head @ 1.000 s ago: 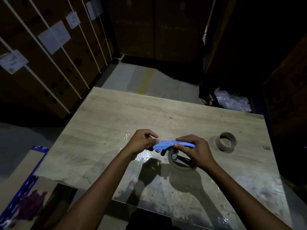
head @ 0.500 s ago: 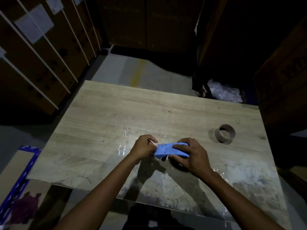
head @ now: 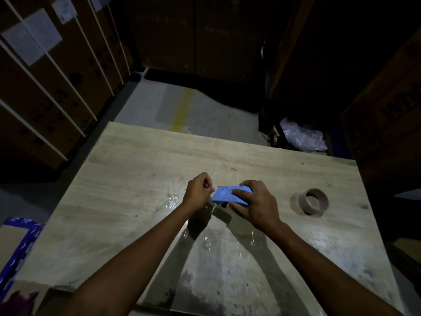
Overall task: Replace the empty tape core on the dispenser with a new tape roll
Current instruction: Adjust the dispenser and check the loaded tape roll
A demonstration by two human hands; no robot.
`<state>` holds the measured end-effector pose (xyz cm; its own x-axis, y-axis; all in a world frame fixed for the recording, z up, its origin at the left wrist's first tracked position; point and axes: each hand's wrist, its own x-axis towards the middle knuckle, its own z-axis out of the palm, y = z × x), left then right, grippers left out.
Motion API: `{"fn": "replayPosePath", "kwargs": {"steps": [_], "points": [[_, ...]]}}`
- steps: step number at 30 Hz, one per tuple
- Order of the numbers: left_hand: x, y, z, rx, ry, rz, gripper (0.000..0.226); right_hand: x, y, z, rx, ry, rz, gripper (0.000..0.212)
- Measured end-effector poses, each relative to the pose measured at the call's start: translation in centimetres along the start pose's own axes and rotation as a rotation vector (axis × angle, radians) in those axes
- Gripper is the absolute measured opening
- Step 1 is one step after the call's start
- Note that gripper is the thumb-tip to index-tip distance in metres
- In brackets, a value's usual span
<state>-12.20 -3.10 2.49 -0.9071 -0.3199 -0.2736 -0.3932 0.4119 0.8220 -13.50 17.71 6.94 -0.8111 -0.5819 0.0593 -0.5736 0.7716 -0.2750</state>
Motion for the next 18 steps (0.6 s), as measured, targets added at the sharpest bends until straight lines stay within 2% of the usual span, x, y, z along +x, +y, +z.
{"fn": "replayPosePath", "kwargs": {"steps": [10, 14, 18], "points": [[5.3, -3.1, 1.2, 0.134, -0.08, 0.074, 0.021, 5.2, 1.9, 3.4, -0.154, -0.115, -0.107, 0.045], [6.3, -4.0, 2.2, 0.185, -0.12, 0.103, 0.02, 6.4, 2.3, 4.1, -0.205, -0.185, -0.131, 0.037], [6.6, -4.6, 3.3, 0.257, -0.136, 0.139, 0.019, 6.8, 2.4, 4.7, -0.216, -0.234, -0.147, 0.038]]}}
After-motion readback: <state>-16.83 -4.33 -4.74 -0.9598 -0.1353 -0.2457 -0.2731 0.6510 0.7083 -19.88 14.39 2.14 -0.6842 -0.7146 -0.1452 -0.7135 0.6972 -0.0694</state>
